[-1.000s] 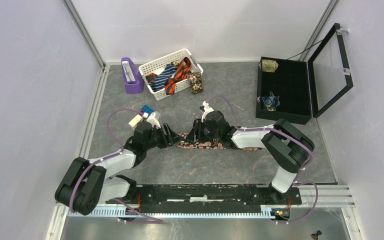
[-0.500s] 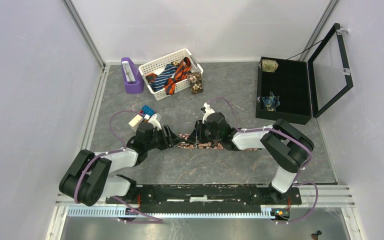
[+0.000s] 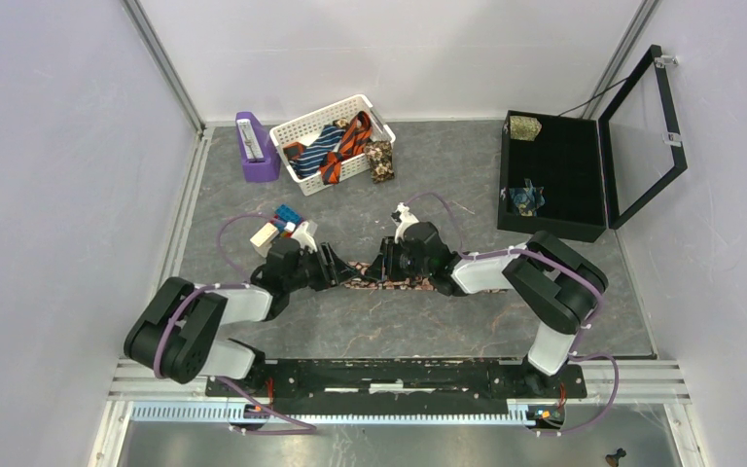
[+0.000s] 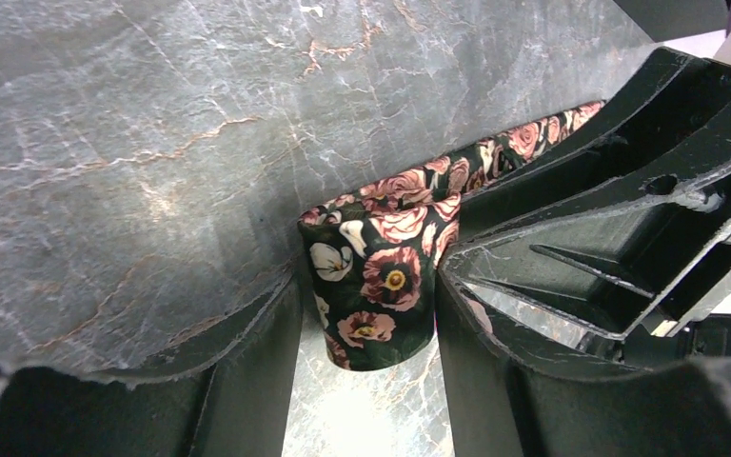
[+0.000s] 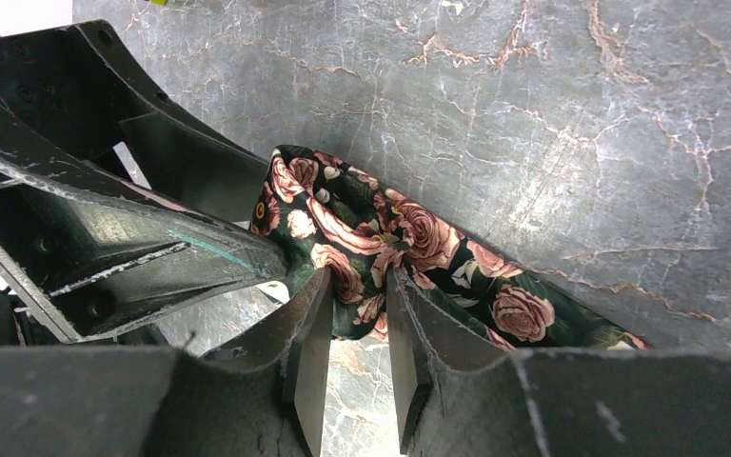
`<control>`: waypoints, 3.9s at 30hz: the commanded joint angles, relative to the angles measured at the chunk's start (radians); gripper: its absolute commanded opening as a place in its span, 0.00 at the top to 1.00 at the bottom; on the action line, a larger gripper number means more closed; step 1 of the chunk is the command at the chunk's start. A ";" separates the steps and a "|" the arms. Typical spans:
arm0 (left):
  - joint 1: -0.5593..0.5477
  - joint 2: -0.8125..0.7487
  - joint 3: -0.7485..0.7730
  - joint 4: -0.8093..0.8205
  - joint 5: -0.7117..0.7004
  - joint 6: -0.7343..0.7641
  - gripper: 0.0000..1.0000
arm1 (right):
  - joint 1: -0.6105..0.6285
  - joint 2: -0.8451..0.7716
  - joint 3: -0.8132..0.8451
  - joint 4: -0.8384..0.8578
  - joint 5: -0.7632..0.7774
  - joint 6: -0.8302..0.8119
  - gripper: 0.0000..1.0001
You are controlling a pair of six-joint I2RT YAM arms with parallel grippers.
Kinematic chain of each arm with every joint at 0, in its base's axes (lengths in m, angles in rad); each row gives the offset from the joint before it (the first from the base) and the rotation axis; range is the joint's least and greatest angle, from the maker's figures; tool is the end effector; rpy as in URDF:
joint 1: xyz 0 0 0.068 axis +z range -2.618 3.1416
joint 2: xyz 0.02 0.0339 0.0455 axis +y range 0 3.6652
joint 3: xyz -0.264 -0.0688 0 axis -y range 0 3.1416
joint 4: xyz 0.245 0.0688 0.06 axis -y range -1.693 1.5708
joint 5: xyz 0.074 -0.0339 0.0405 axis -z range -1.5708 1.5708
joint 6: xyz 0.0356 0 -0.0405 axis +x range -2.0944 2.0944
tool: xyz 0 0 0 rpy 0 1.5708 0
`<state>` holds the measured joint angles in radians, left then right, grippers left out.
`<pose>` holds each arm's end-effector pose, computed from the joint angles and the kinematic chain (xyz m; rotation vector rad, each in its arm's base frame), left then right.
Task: Roll the ties
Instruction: Roll the tie at the center of the board.
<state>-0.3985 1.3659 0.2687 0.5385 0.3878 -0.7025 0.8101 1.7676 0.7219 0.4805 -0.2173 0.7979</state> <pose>0.1995 -0.0986 0.1246 -0.0990 2.2701 -1.0329 0.2276 0.2503 0.1322 -0.1556 2.3538 1.1108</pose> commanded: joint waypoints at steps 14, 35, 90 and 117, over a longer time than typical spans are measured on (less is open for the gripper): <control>0.005 0.110 -0.038 0.169 0.090 -0.146 0.59 | 0.008 0.035 -0.004 0.030 -0.010 -0.002 0.67; -0.006 -0.061 0.083 -0.252 -0.056 0.056 0.96 | 0.008 -0.027 0.040 -0.047 0.004 -0.050 0.60; -0.438 0.073 0.638 -1.068 -0.796 0.196 0.95 | 0.067 0.137 0.116 0.119 -0.073 0.016 0.78; -0.583 0.339 0.846 -1.254 -1.038 0.126 0.94 | -0.143 -0.214 -0.139 -0.031 -0.028 -0.112 0.75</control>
<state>-0.9504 1.6543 1.0527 -0.6689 -0.5930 -0.5308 0.6987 1.6093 0.6209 0.4618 -0.2577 0.7242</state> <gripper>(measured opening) 0.352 0.246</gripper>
